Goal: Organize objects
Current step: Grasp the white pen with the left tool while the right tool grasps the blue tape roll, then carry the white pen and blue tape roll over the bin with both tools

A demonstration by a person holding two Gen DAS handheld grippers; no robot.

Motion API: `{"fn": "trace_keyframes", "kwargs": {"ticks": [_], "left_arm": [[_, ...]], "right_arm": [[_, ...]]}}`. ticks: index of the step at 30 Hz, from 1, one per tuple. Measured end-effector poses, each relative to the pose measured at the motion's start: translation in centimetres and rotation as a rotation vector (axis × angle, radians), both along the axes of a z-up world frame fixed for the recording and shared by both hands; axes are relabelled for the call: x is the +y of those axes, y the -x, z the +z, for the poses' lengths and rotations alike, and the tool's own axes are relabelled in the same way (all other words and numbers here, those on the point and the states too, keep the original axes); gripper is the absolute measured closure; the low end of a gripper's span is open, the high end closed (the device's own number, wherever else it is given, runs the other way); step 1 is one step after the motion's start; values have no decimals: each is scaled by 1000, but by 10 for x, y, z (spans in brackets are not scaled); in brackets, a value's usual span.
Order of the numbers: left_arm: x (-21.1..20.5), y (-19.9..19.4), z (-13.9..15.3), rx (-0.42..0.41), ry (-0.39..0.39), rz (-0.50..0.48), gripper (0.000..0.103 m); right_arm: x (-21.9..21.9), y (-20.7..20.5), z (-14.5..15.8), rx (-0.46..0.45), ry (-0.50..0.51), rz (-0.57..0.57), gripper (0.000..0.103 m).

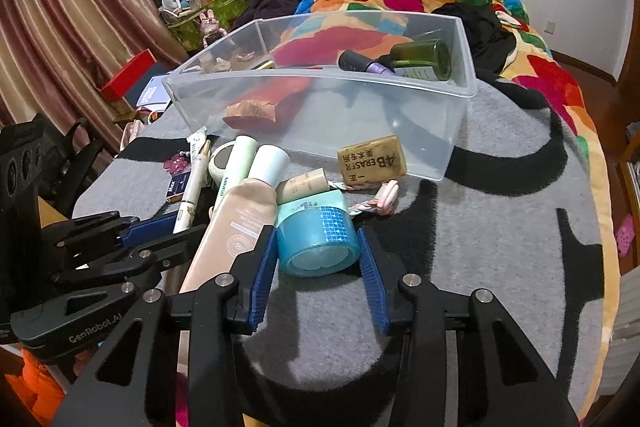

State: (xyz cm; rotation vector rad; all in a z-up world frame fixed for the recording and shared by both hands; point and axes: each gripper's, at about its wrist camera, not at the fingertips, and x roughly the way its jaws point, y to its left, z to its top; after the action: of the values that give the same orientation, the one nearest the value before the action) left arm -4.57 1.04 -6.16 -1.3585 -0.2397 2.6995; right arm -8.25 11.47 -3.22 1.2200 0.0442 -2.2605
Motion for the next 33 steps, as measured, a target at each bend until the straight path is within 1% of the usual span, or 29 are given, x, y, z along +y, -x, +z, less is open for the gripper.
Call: {"fn": "trace_keyframes", "kwargs": {"ticks": [1, 3, 10, 15, 22, 27, 30, 33], "left_arm": [[-1, -2, 1, 3, 2, 6, 85], [-5, -5, 3, 9, 5, 17, 93], [-14, -21, 10, 47, 37, 58, 93], [-19, -26, 25, 92, 49, 76, 93], [-33, -21, 60, 184, 41, 99, 93], [-37, -12, 85, 250, 63, 106, 93], [-41, -1, 92, 266, 65, 98, 93], [-46, 16, 93, 248, 58, 90, 93]], "right_arm": [[1, 0, 1, 4, -1, -3, 66], [3, -1, 3, 12, 3, -9, 66], [6, -9, 6, 23, 11, -22, 66], [9, -14, 19, 57, 20, -29, 66], [7, -10, 51, 140, 34, -33, 66], [3, 1, 71, 181, 56, -36, 66], [1, 9, 80, 201, 70, -45, 66], [-2, 21, 83, 196, 84, -59, 66]]}}
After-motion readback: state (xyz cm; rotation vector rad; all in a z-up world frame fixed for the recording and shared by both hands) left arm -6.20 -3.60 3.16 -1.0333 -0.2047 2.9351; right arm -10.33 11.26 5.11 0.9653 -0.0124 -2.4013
